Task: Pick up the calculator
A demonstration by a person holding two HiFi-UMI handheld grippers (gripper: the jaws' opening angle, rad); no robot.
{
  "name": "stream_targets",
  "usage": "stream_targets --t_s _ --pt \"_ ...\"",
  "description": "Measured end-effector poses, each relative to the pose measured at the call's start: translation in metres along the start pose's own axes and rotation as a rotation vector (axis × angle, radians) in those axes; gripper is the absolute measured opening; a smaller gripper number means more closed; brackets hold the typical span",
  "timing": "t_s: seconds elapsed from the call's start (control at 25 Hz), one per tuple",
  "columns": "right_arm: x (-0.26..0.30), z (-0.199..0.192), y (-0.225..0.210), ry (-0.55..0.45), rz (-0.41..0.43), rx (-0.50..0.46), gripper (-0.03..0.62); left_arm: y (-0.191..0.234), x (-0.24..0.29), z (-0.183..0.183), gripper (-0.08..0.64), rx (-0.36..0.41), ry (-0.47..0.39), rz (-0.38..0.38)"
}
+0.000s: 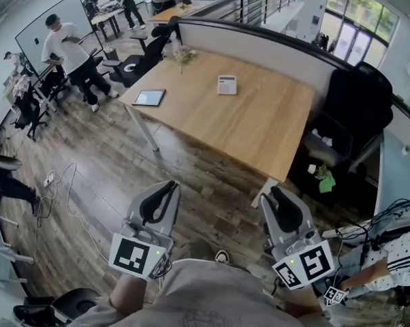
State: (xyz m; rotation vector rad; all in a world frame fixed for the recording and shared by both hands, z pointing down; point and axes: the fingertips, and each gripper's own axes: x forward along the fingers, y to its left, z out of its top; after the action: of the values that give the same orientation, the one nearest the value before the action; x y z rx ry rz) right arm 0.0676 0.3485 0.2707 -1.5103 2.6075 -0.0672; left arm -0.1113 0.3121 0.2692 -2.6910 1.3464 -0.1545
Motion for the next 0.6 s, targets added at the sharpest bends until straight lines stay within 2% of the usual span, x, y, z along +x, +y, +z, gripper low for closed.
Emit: stream_targets --t_s 0.08,0.12,0.36,0.6 --pt "-0.001 -0.003 -0.006 0.0 -0.024 0.003 0.181 0.001 0.002 -0.005 0.196 -0.021 0.009 0.008" --pt "-0.002 -0.004 -0.01 0.001 -0.035 0.005 0.198 0.001 0.004 -0.007 0.235 -0.028 0.01 0.01" --pt "0.002 -0.007 -0.02 0.015 -0.036 0.009 0.198 0.004 0.013 -0.019 0.235 -0.029 0.039 0.019" --pt "0.027 -0.027 -0.031 0.07 -0.042 0.023 0.191 0.02 0.034 -0.036 0.233 -0.047 0.07 0.008"
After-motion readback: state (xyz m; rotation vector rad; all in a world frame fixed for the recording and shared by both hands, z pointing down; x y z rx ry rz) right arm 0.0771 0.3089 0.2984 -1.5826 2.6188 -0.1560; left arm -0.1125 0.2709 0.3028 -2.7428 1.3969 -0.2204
